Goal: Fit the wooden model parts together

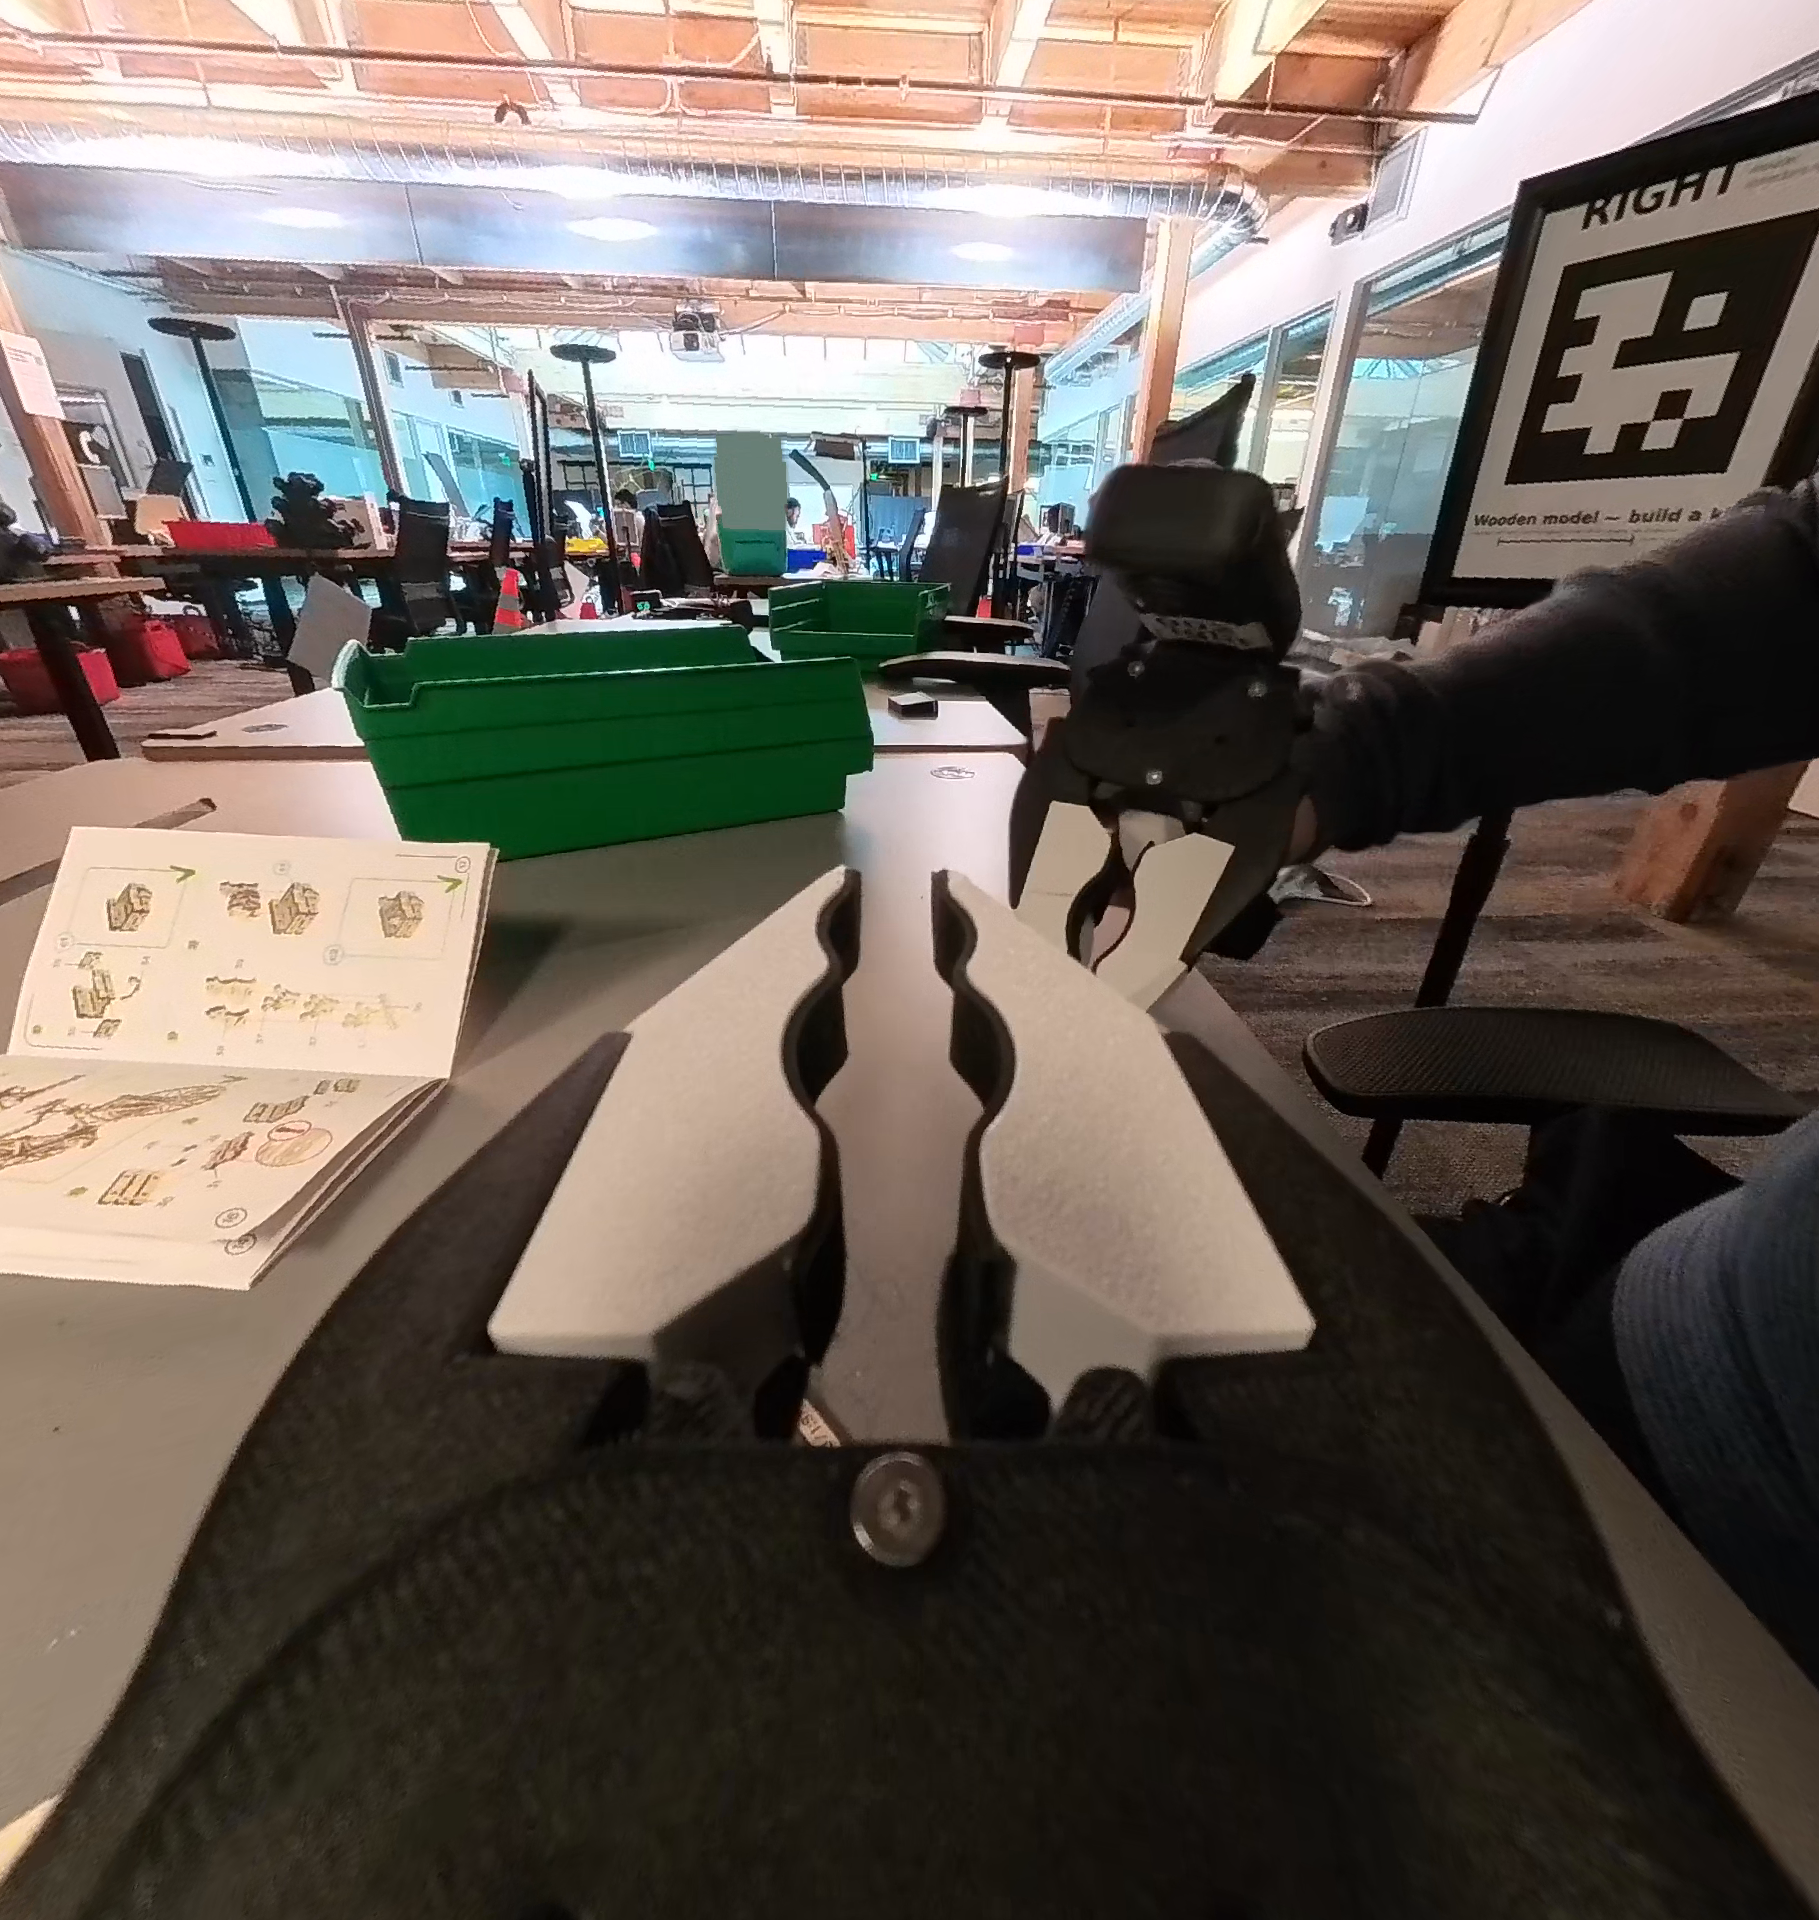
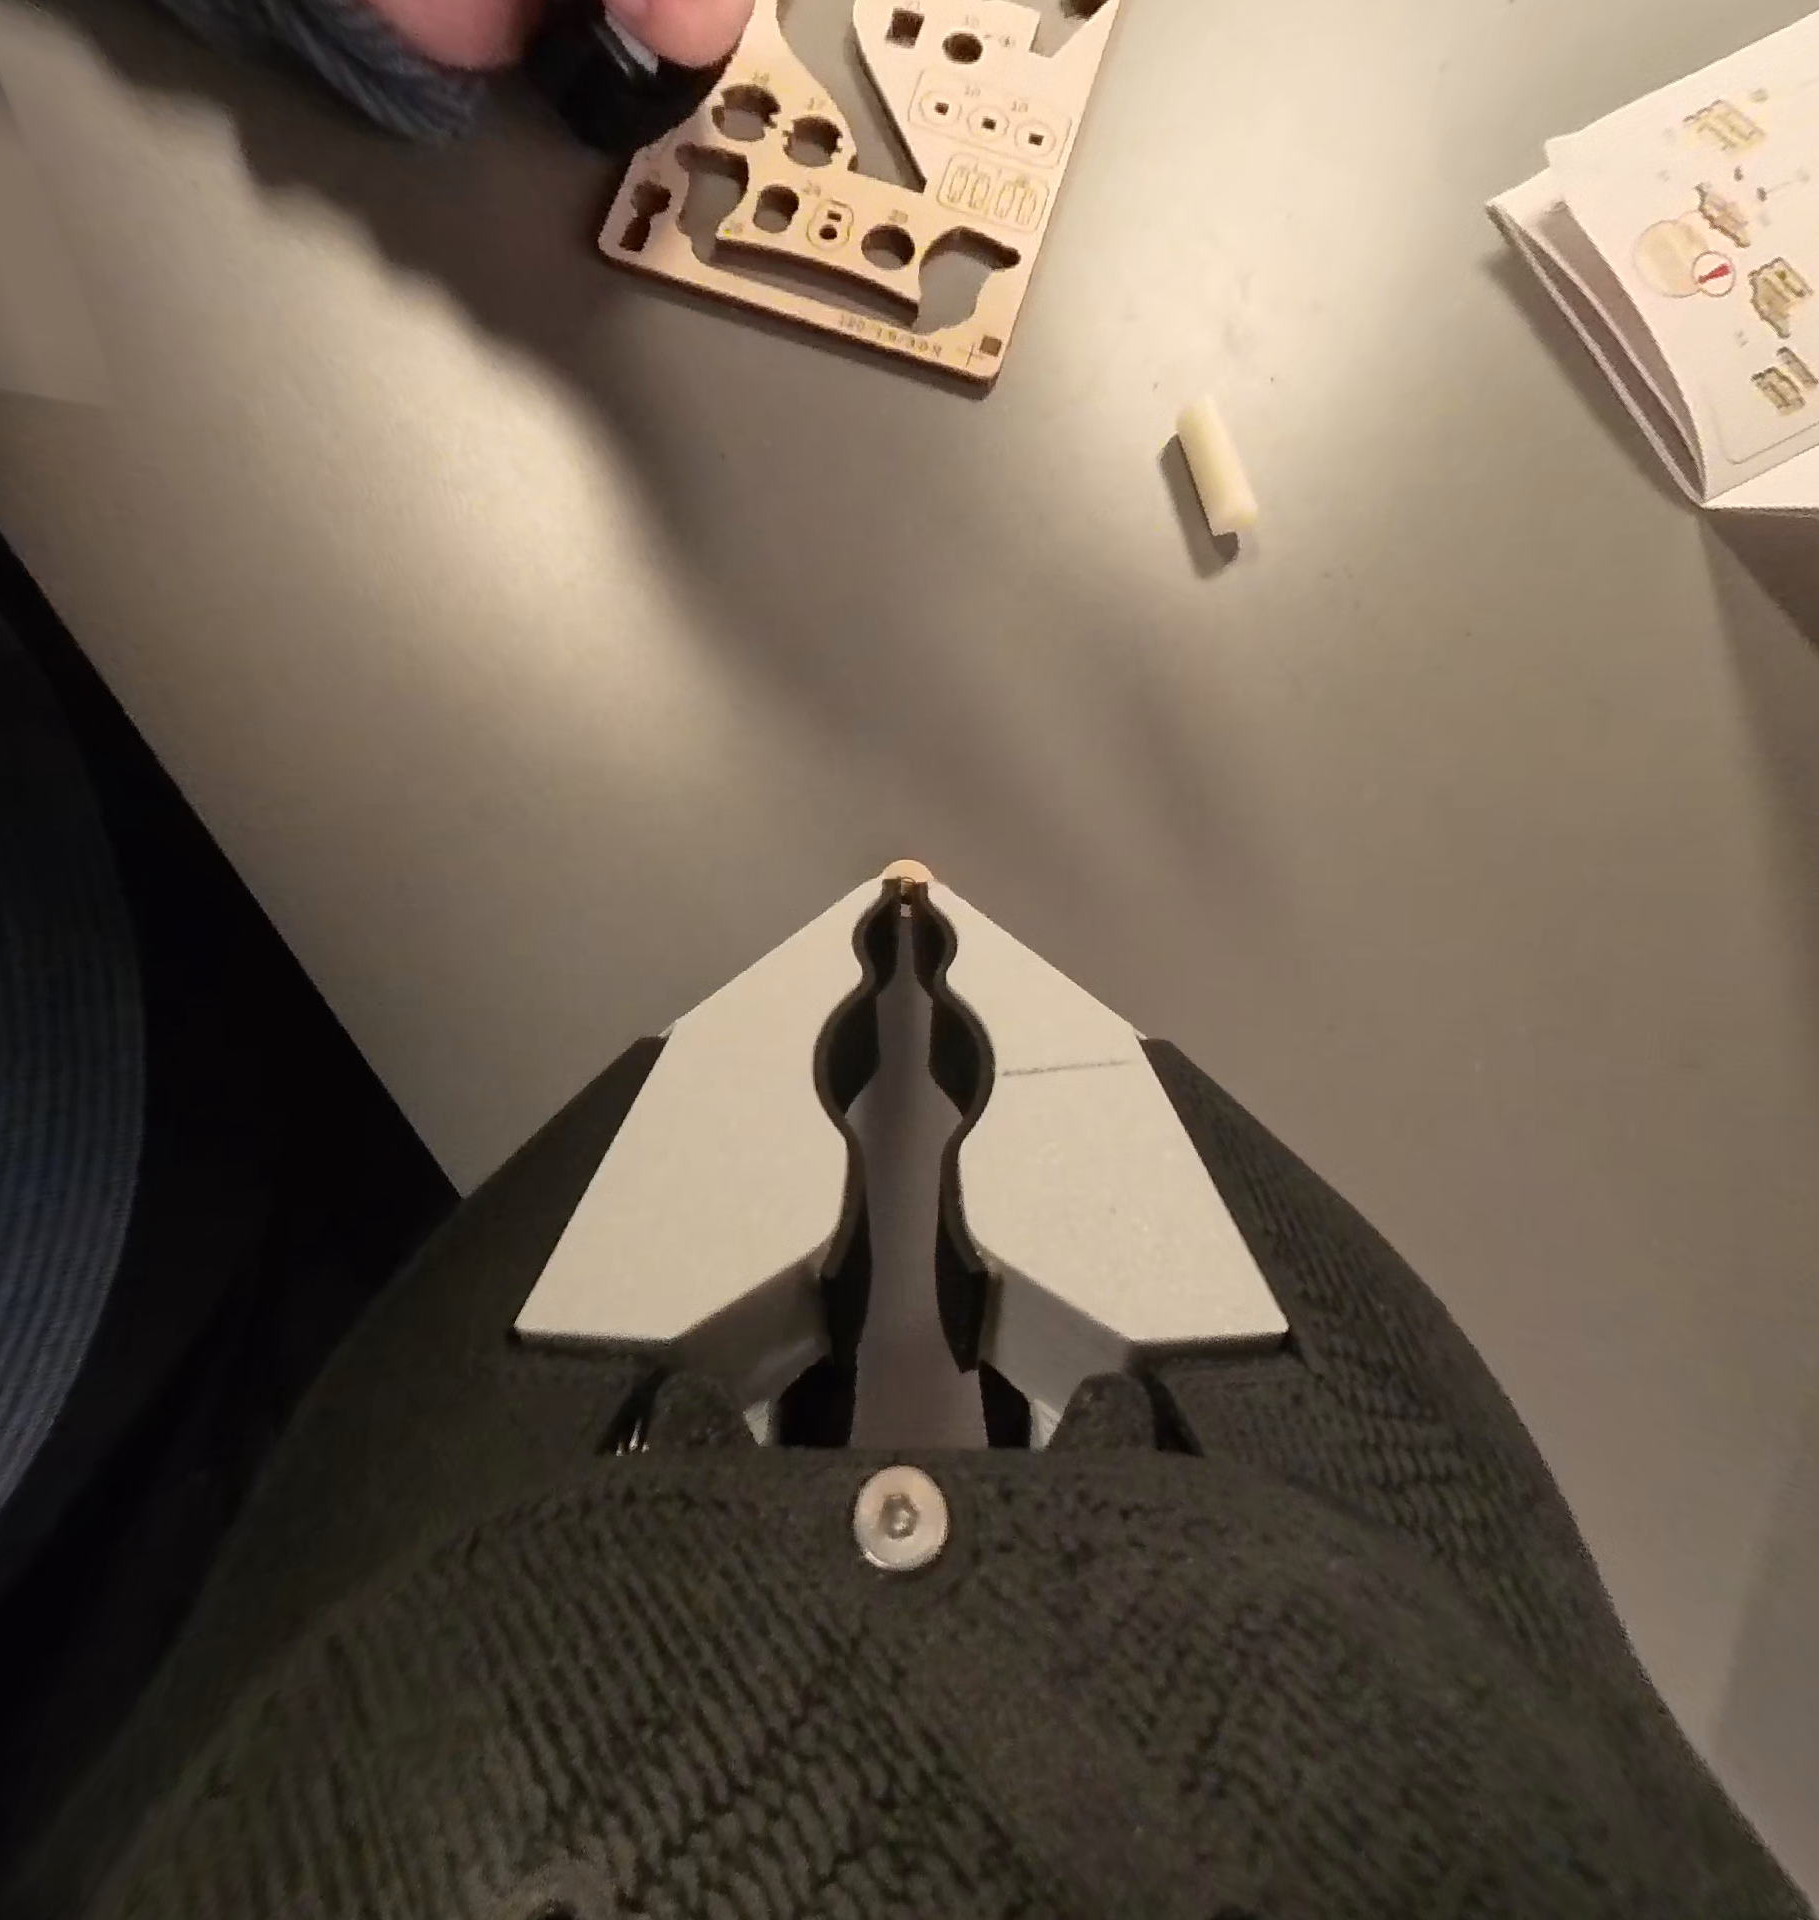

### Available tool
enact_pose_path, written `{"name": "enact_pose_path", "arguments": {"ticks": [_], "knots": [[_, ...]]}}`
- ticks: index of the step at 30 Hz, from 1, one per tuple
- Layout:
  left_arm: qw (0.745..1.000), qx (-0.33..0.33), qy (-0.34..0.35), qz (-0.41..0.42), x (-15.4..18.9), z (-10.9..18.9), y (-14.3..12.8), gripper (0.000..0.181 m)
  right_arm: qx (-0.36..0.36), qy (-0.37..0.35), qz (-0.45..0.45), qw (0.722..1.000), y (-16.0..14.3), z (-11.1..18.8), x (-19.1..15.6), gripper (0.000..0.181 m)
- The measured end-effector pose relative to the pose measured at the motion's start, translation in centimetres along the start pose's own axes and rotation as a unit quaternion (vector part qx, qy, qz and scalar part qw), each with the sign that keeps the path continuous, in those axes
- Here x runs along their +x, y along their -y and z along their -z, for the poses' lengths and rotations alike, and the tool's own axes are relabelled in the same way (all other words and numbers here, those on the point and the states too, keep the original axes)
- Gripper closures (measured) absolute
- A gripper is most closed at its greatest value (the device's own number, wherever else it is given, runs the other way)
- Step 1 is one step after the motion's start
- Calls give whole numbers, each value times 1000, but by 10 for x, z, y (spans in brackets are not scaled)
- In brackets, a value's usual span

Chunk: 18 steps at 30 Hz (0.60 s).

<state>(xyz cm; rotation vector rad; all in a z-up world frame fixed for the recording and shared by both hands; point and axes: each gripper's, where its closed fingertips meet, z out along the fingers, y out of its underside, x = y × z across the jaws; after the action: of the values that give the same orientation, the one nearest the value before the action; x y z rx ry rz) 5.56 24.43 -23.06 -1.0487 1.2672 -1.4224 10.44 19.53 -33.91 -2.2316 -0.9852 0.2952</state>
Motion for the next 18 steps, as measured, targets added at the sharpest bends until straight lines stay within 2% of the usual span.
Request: {"name": "enact_pose_path", "arguments": {"ticks": [5,11,18], "knots": [[1000,0,0,-1,0,0,0,169,-98,27,21,995,-3,0,1,181],[1000,0,1,-3,1,0,0,169,-267,85,48,959,-5,-1,1,181],[1000,3,4,-1,0,1,1,169,-364,129,45,921,-5,-3,1,181]]}}
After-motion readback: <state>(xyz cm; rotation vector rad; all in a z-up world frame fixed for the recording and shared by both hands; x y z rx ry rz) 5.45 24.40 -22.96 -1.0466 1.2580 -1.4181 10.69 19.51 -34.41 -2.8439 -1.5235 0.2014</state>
